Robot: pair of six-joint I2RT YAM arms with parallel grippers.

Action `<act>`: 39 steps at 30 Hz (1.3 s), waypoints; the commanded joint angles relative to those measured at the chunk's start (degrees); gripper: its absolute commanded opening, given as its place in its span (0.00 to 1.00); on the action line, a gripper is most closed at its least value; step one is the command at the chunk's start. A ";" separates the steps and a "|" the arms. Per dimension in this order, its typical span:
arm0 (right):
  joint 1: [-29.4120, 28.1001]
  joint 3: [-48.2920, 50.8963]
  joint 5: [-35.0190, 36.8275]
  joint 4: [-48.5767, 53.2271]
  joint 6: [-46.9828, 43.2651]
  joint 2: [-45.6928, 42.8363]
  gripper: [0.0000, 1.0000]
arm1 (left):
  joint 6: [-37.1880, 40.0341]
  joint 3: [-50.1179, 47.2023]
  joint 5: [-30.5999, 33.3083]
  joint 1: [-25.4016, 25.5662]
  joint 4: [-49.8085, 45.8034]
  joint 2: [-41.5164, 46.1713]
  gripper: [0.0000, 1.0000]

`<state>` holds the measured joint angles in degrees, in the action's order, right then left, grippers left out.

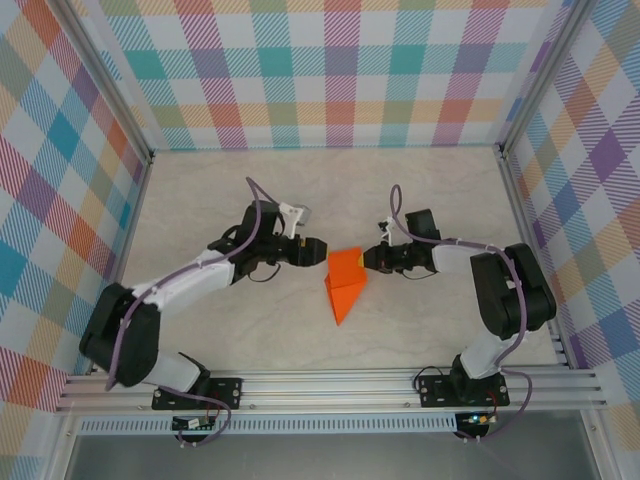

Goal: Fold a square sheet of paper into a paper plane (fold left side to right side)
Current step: Fold the wing for the fifth time at the center of the table.

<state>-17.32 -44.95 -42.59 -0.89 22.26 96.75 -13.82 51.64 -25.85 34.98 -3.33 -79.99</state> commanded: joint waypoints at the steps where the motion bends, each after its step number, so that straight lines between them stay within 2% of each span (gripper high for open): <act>1: -1.02 -1.91 3.48 6.49 2.91 -0.25 0.08 | 4.77 0.19 11.55 9.35 -12.06 2.52 0.64; 3: -1.63 -2.51 4.65 7.68 4.41 -0.38 0.08 | 3.30 -0.36 16.07 14.98 -14.72 2.58 0.64; 6: -2.74 -3.60 6.35 10.10 6.09 -0.47 0.08 | 0.65 -1.30 21.00 20.60 -14.48 1.27 0.65; 15: -5.16 -5.85 9.78 14.83 9.47 -0.68 0.08 | -1.95 3.37 30.59 29.35 -15.41 -7.91 0.69; 25: -6.38 -7.86 11.54 17.91 10.52 -0.26 0.07 | -3.40 9.22 38.66 32.08 -18.77 -17.87 0.69; 39: -7.56 -9.28 12.27 19.43 11.27 0.88 0.08 | -5.36 12.01 42.92 32.77 -20.57 -24.31 0.51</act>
<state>-24.38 -52.86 -30.37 16.93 32.67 96.82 -18.55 61.91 15.00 66.41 -22.44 -103.09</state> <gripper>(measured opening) 0.076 0.524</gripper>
